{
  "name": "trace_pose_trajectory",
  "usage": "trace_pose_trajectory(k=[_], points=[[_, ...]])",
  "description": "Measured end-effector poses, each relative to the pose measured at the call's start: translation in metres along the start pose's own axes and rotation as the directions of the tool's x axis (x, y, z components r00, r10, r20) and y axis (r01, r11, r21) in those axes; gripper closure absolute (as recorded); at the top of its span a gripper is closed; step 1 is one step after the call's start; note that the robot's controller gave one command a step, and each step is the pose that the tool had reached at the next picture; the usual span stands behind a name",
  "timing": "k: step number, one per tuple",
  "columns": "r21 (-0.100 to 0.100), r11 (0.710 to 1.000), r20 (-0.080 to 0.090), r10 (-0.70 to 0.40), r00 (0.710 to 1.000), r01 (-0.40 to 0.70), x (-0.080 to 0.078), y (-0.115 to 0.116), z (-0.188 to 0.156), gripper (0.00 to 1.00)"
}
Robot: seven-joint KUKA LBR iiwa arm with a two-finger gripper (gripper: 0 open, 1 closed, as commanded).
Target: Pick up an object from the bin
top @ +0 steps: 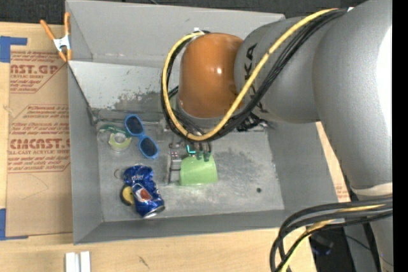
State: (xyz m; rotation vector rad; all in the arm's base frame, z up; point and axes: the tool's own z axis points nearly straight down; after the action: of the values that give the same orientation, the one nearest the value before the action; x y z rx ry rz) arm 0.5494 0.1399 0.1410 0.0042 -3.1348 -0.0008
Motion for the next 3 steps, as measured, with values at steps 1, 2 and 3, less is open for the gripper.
trace_pose_trajectory(k=[1, 2, 3], points=[[0.002, 0.979, 0.014, -0.206, 0.979, 0.206, 0.058, 0.046, 0.068, 0.00], [0.005, 0.877, 0.020, -0.481, 0.877, 0.481, 0.065, 0.062, 0.039, 0.00], [0.009, 0.704, 0.017, -0.710, 0.704, 0.710, 0.064, 0.060, 0.031, 0.00]])
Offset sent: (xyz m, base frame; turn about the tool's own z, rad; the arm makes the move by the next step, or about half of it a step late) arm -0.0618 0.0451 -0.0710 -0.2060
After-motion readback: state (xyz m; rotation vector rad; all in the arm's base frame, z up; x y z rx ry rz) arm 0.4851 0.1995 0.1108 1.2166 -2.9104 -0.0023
